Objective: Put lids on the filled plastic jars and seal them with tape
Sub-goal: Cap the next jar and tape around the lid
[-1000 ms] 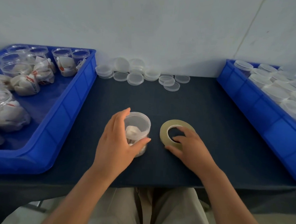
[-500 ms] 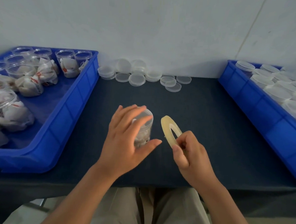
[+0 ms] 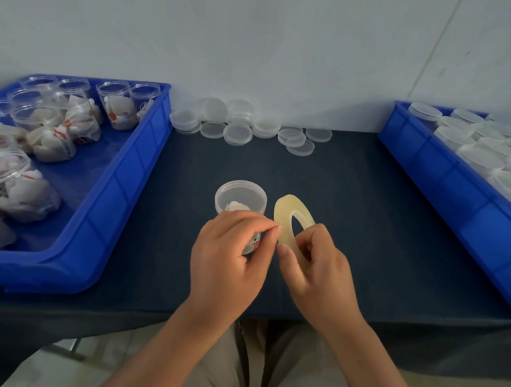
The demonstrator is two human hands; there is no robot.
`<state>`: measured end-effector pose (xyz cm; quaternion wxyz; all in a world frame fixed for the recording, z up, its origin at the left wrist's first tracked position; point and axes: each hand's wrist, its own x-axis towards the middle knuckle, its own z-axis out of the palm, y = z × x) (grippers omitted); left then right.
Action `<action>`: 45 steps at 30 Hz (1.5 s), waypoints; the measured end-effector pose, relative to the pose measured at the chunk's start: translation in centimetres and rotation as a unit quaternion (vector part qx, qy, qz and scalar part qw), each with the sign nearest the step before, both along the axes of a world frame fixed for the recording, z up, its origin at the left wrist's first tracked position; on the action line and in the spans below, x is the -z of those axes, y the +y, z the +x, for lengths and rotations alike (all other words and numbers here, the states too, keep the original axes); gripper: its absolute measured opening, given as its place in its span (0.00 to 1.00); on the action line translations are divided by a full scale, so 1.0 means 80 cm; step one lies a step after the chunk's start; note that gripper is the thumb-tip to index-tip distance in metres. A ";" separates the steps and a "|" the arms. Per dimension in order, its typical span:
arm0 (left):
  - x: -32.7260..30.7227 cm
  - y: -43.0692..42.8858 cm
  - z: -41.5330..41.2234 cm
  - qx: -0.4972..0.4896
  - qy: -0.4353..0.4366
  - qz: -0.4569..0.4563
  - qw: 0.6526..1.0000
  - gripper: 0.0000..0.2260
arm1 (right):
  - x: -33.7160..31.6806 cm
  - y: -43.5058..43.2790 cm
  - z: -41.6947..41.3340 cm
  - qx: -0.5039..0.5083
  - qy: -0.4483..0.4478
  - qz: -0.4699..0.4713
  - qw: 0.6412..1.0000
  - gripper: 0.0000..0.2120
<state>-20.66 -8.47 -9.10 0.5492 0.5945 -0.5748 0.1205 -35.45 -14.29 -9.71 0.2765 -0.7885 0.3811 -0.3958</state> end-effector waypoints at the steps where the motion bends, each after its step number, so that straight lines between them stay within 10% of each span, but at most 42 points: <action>1: 0.000 0.002 -0.001 0.006 -0.002 0.000 1.000 0.04 | -0.001 0.000 0.001 -0.004 0.004 -0.006 1.000 0.22; 8: -0.029 0.022 0.029 -0.060 0.214 -0.032 0.974 0.04 | 0.011 -0.023 -0.024 -0.045 0.196 0.031 0.979 0.24; 17: 0.005 0.016 0.004 0.076 0.063 0.222 0.970 0.23 | 0.001 -0.005 -0.022 -0.069 0.072 0.071 0.992 0.24; 26: -0.008 0.005 -0.014 0.066 0.203 0.140 0.967 0.09 | -0.007 0.010 -0.014 -0.069 0.112 0.011 0.991 0.24; 36: -0.010 0.012 -0.005 0.000 -0.052 0.026 0.998 0.06 | -0.014 0.003 -0.013 -0.144 0.088 0.068 0.983 0.22; 45: -0.005 0.006 0.006 0.007 0.088 -0.005 0.996 0.04 | -0.046 -0.016 -0.013 -0.149 0.108 0.000 0.983 0.13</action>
